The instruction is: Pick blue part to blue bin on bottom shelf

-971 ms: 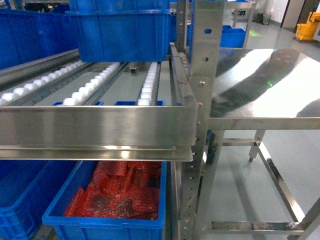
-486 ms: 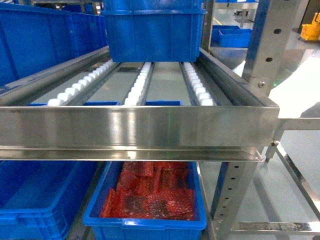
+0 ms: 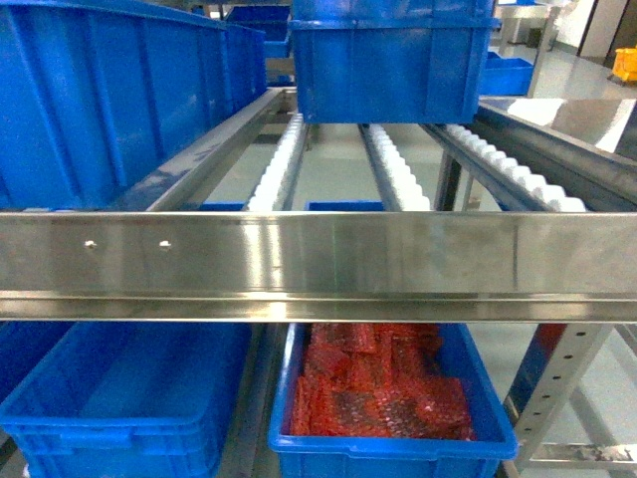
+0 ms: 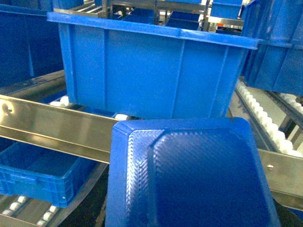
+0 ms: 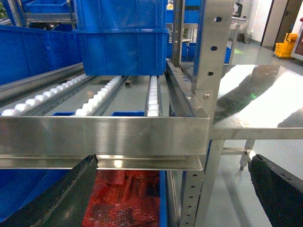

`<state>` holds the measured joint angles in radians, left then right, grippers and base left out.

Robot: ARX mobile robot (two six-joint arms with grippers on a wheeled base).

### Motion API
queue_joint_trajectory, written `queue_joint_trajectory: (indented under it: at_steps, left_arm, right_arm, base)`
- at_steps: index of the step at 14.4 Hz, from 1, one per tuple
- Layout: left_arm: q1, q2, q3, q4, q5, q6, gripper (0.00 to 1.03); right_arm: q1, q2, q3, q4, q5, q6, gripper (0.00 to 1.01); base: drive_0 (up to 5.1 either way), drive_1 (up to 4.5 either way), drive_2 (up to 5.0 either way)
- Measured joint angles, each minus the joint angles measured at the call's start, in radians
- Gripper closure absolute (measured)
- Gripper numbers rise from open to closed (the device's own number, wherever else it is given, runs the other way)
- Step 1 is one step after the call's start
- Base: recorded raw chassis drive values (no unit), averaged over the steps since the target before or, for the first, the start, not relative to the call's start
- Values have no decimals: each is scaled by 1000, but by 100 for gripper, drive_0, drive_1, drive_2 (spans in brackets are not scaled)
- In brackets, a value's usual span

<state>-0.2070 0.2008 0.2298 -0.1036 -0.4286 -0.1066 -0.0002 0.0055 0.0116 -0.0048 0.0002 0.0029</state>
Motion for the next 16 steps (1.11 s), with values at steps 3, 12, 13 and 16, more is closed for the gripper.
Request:
queue_joint_trajectory:
  at_steps: [3,12,13,16]
  left_arm:
    - [0,0,0,1,0,0,60]
    - [-1,-1,0,0,-1,0,60]
    - [-1,-1,0,0,-1,0,60]
    - [-1,-1,0,0,-1,0,60]
  right_arm:
    - [0,0,0,0,0,0,3]
    - [0,0,0,0,-3,0,3]
    - [0,0,0,0,-3,0,3]
    - [0,0,0,0,-3,0,3]
  base:
    - [-499,242,242]
    - [-56,26,26]
    - [0,0,0]
    - [0,0,0]
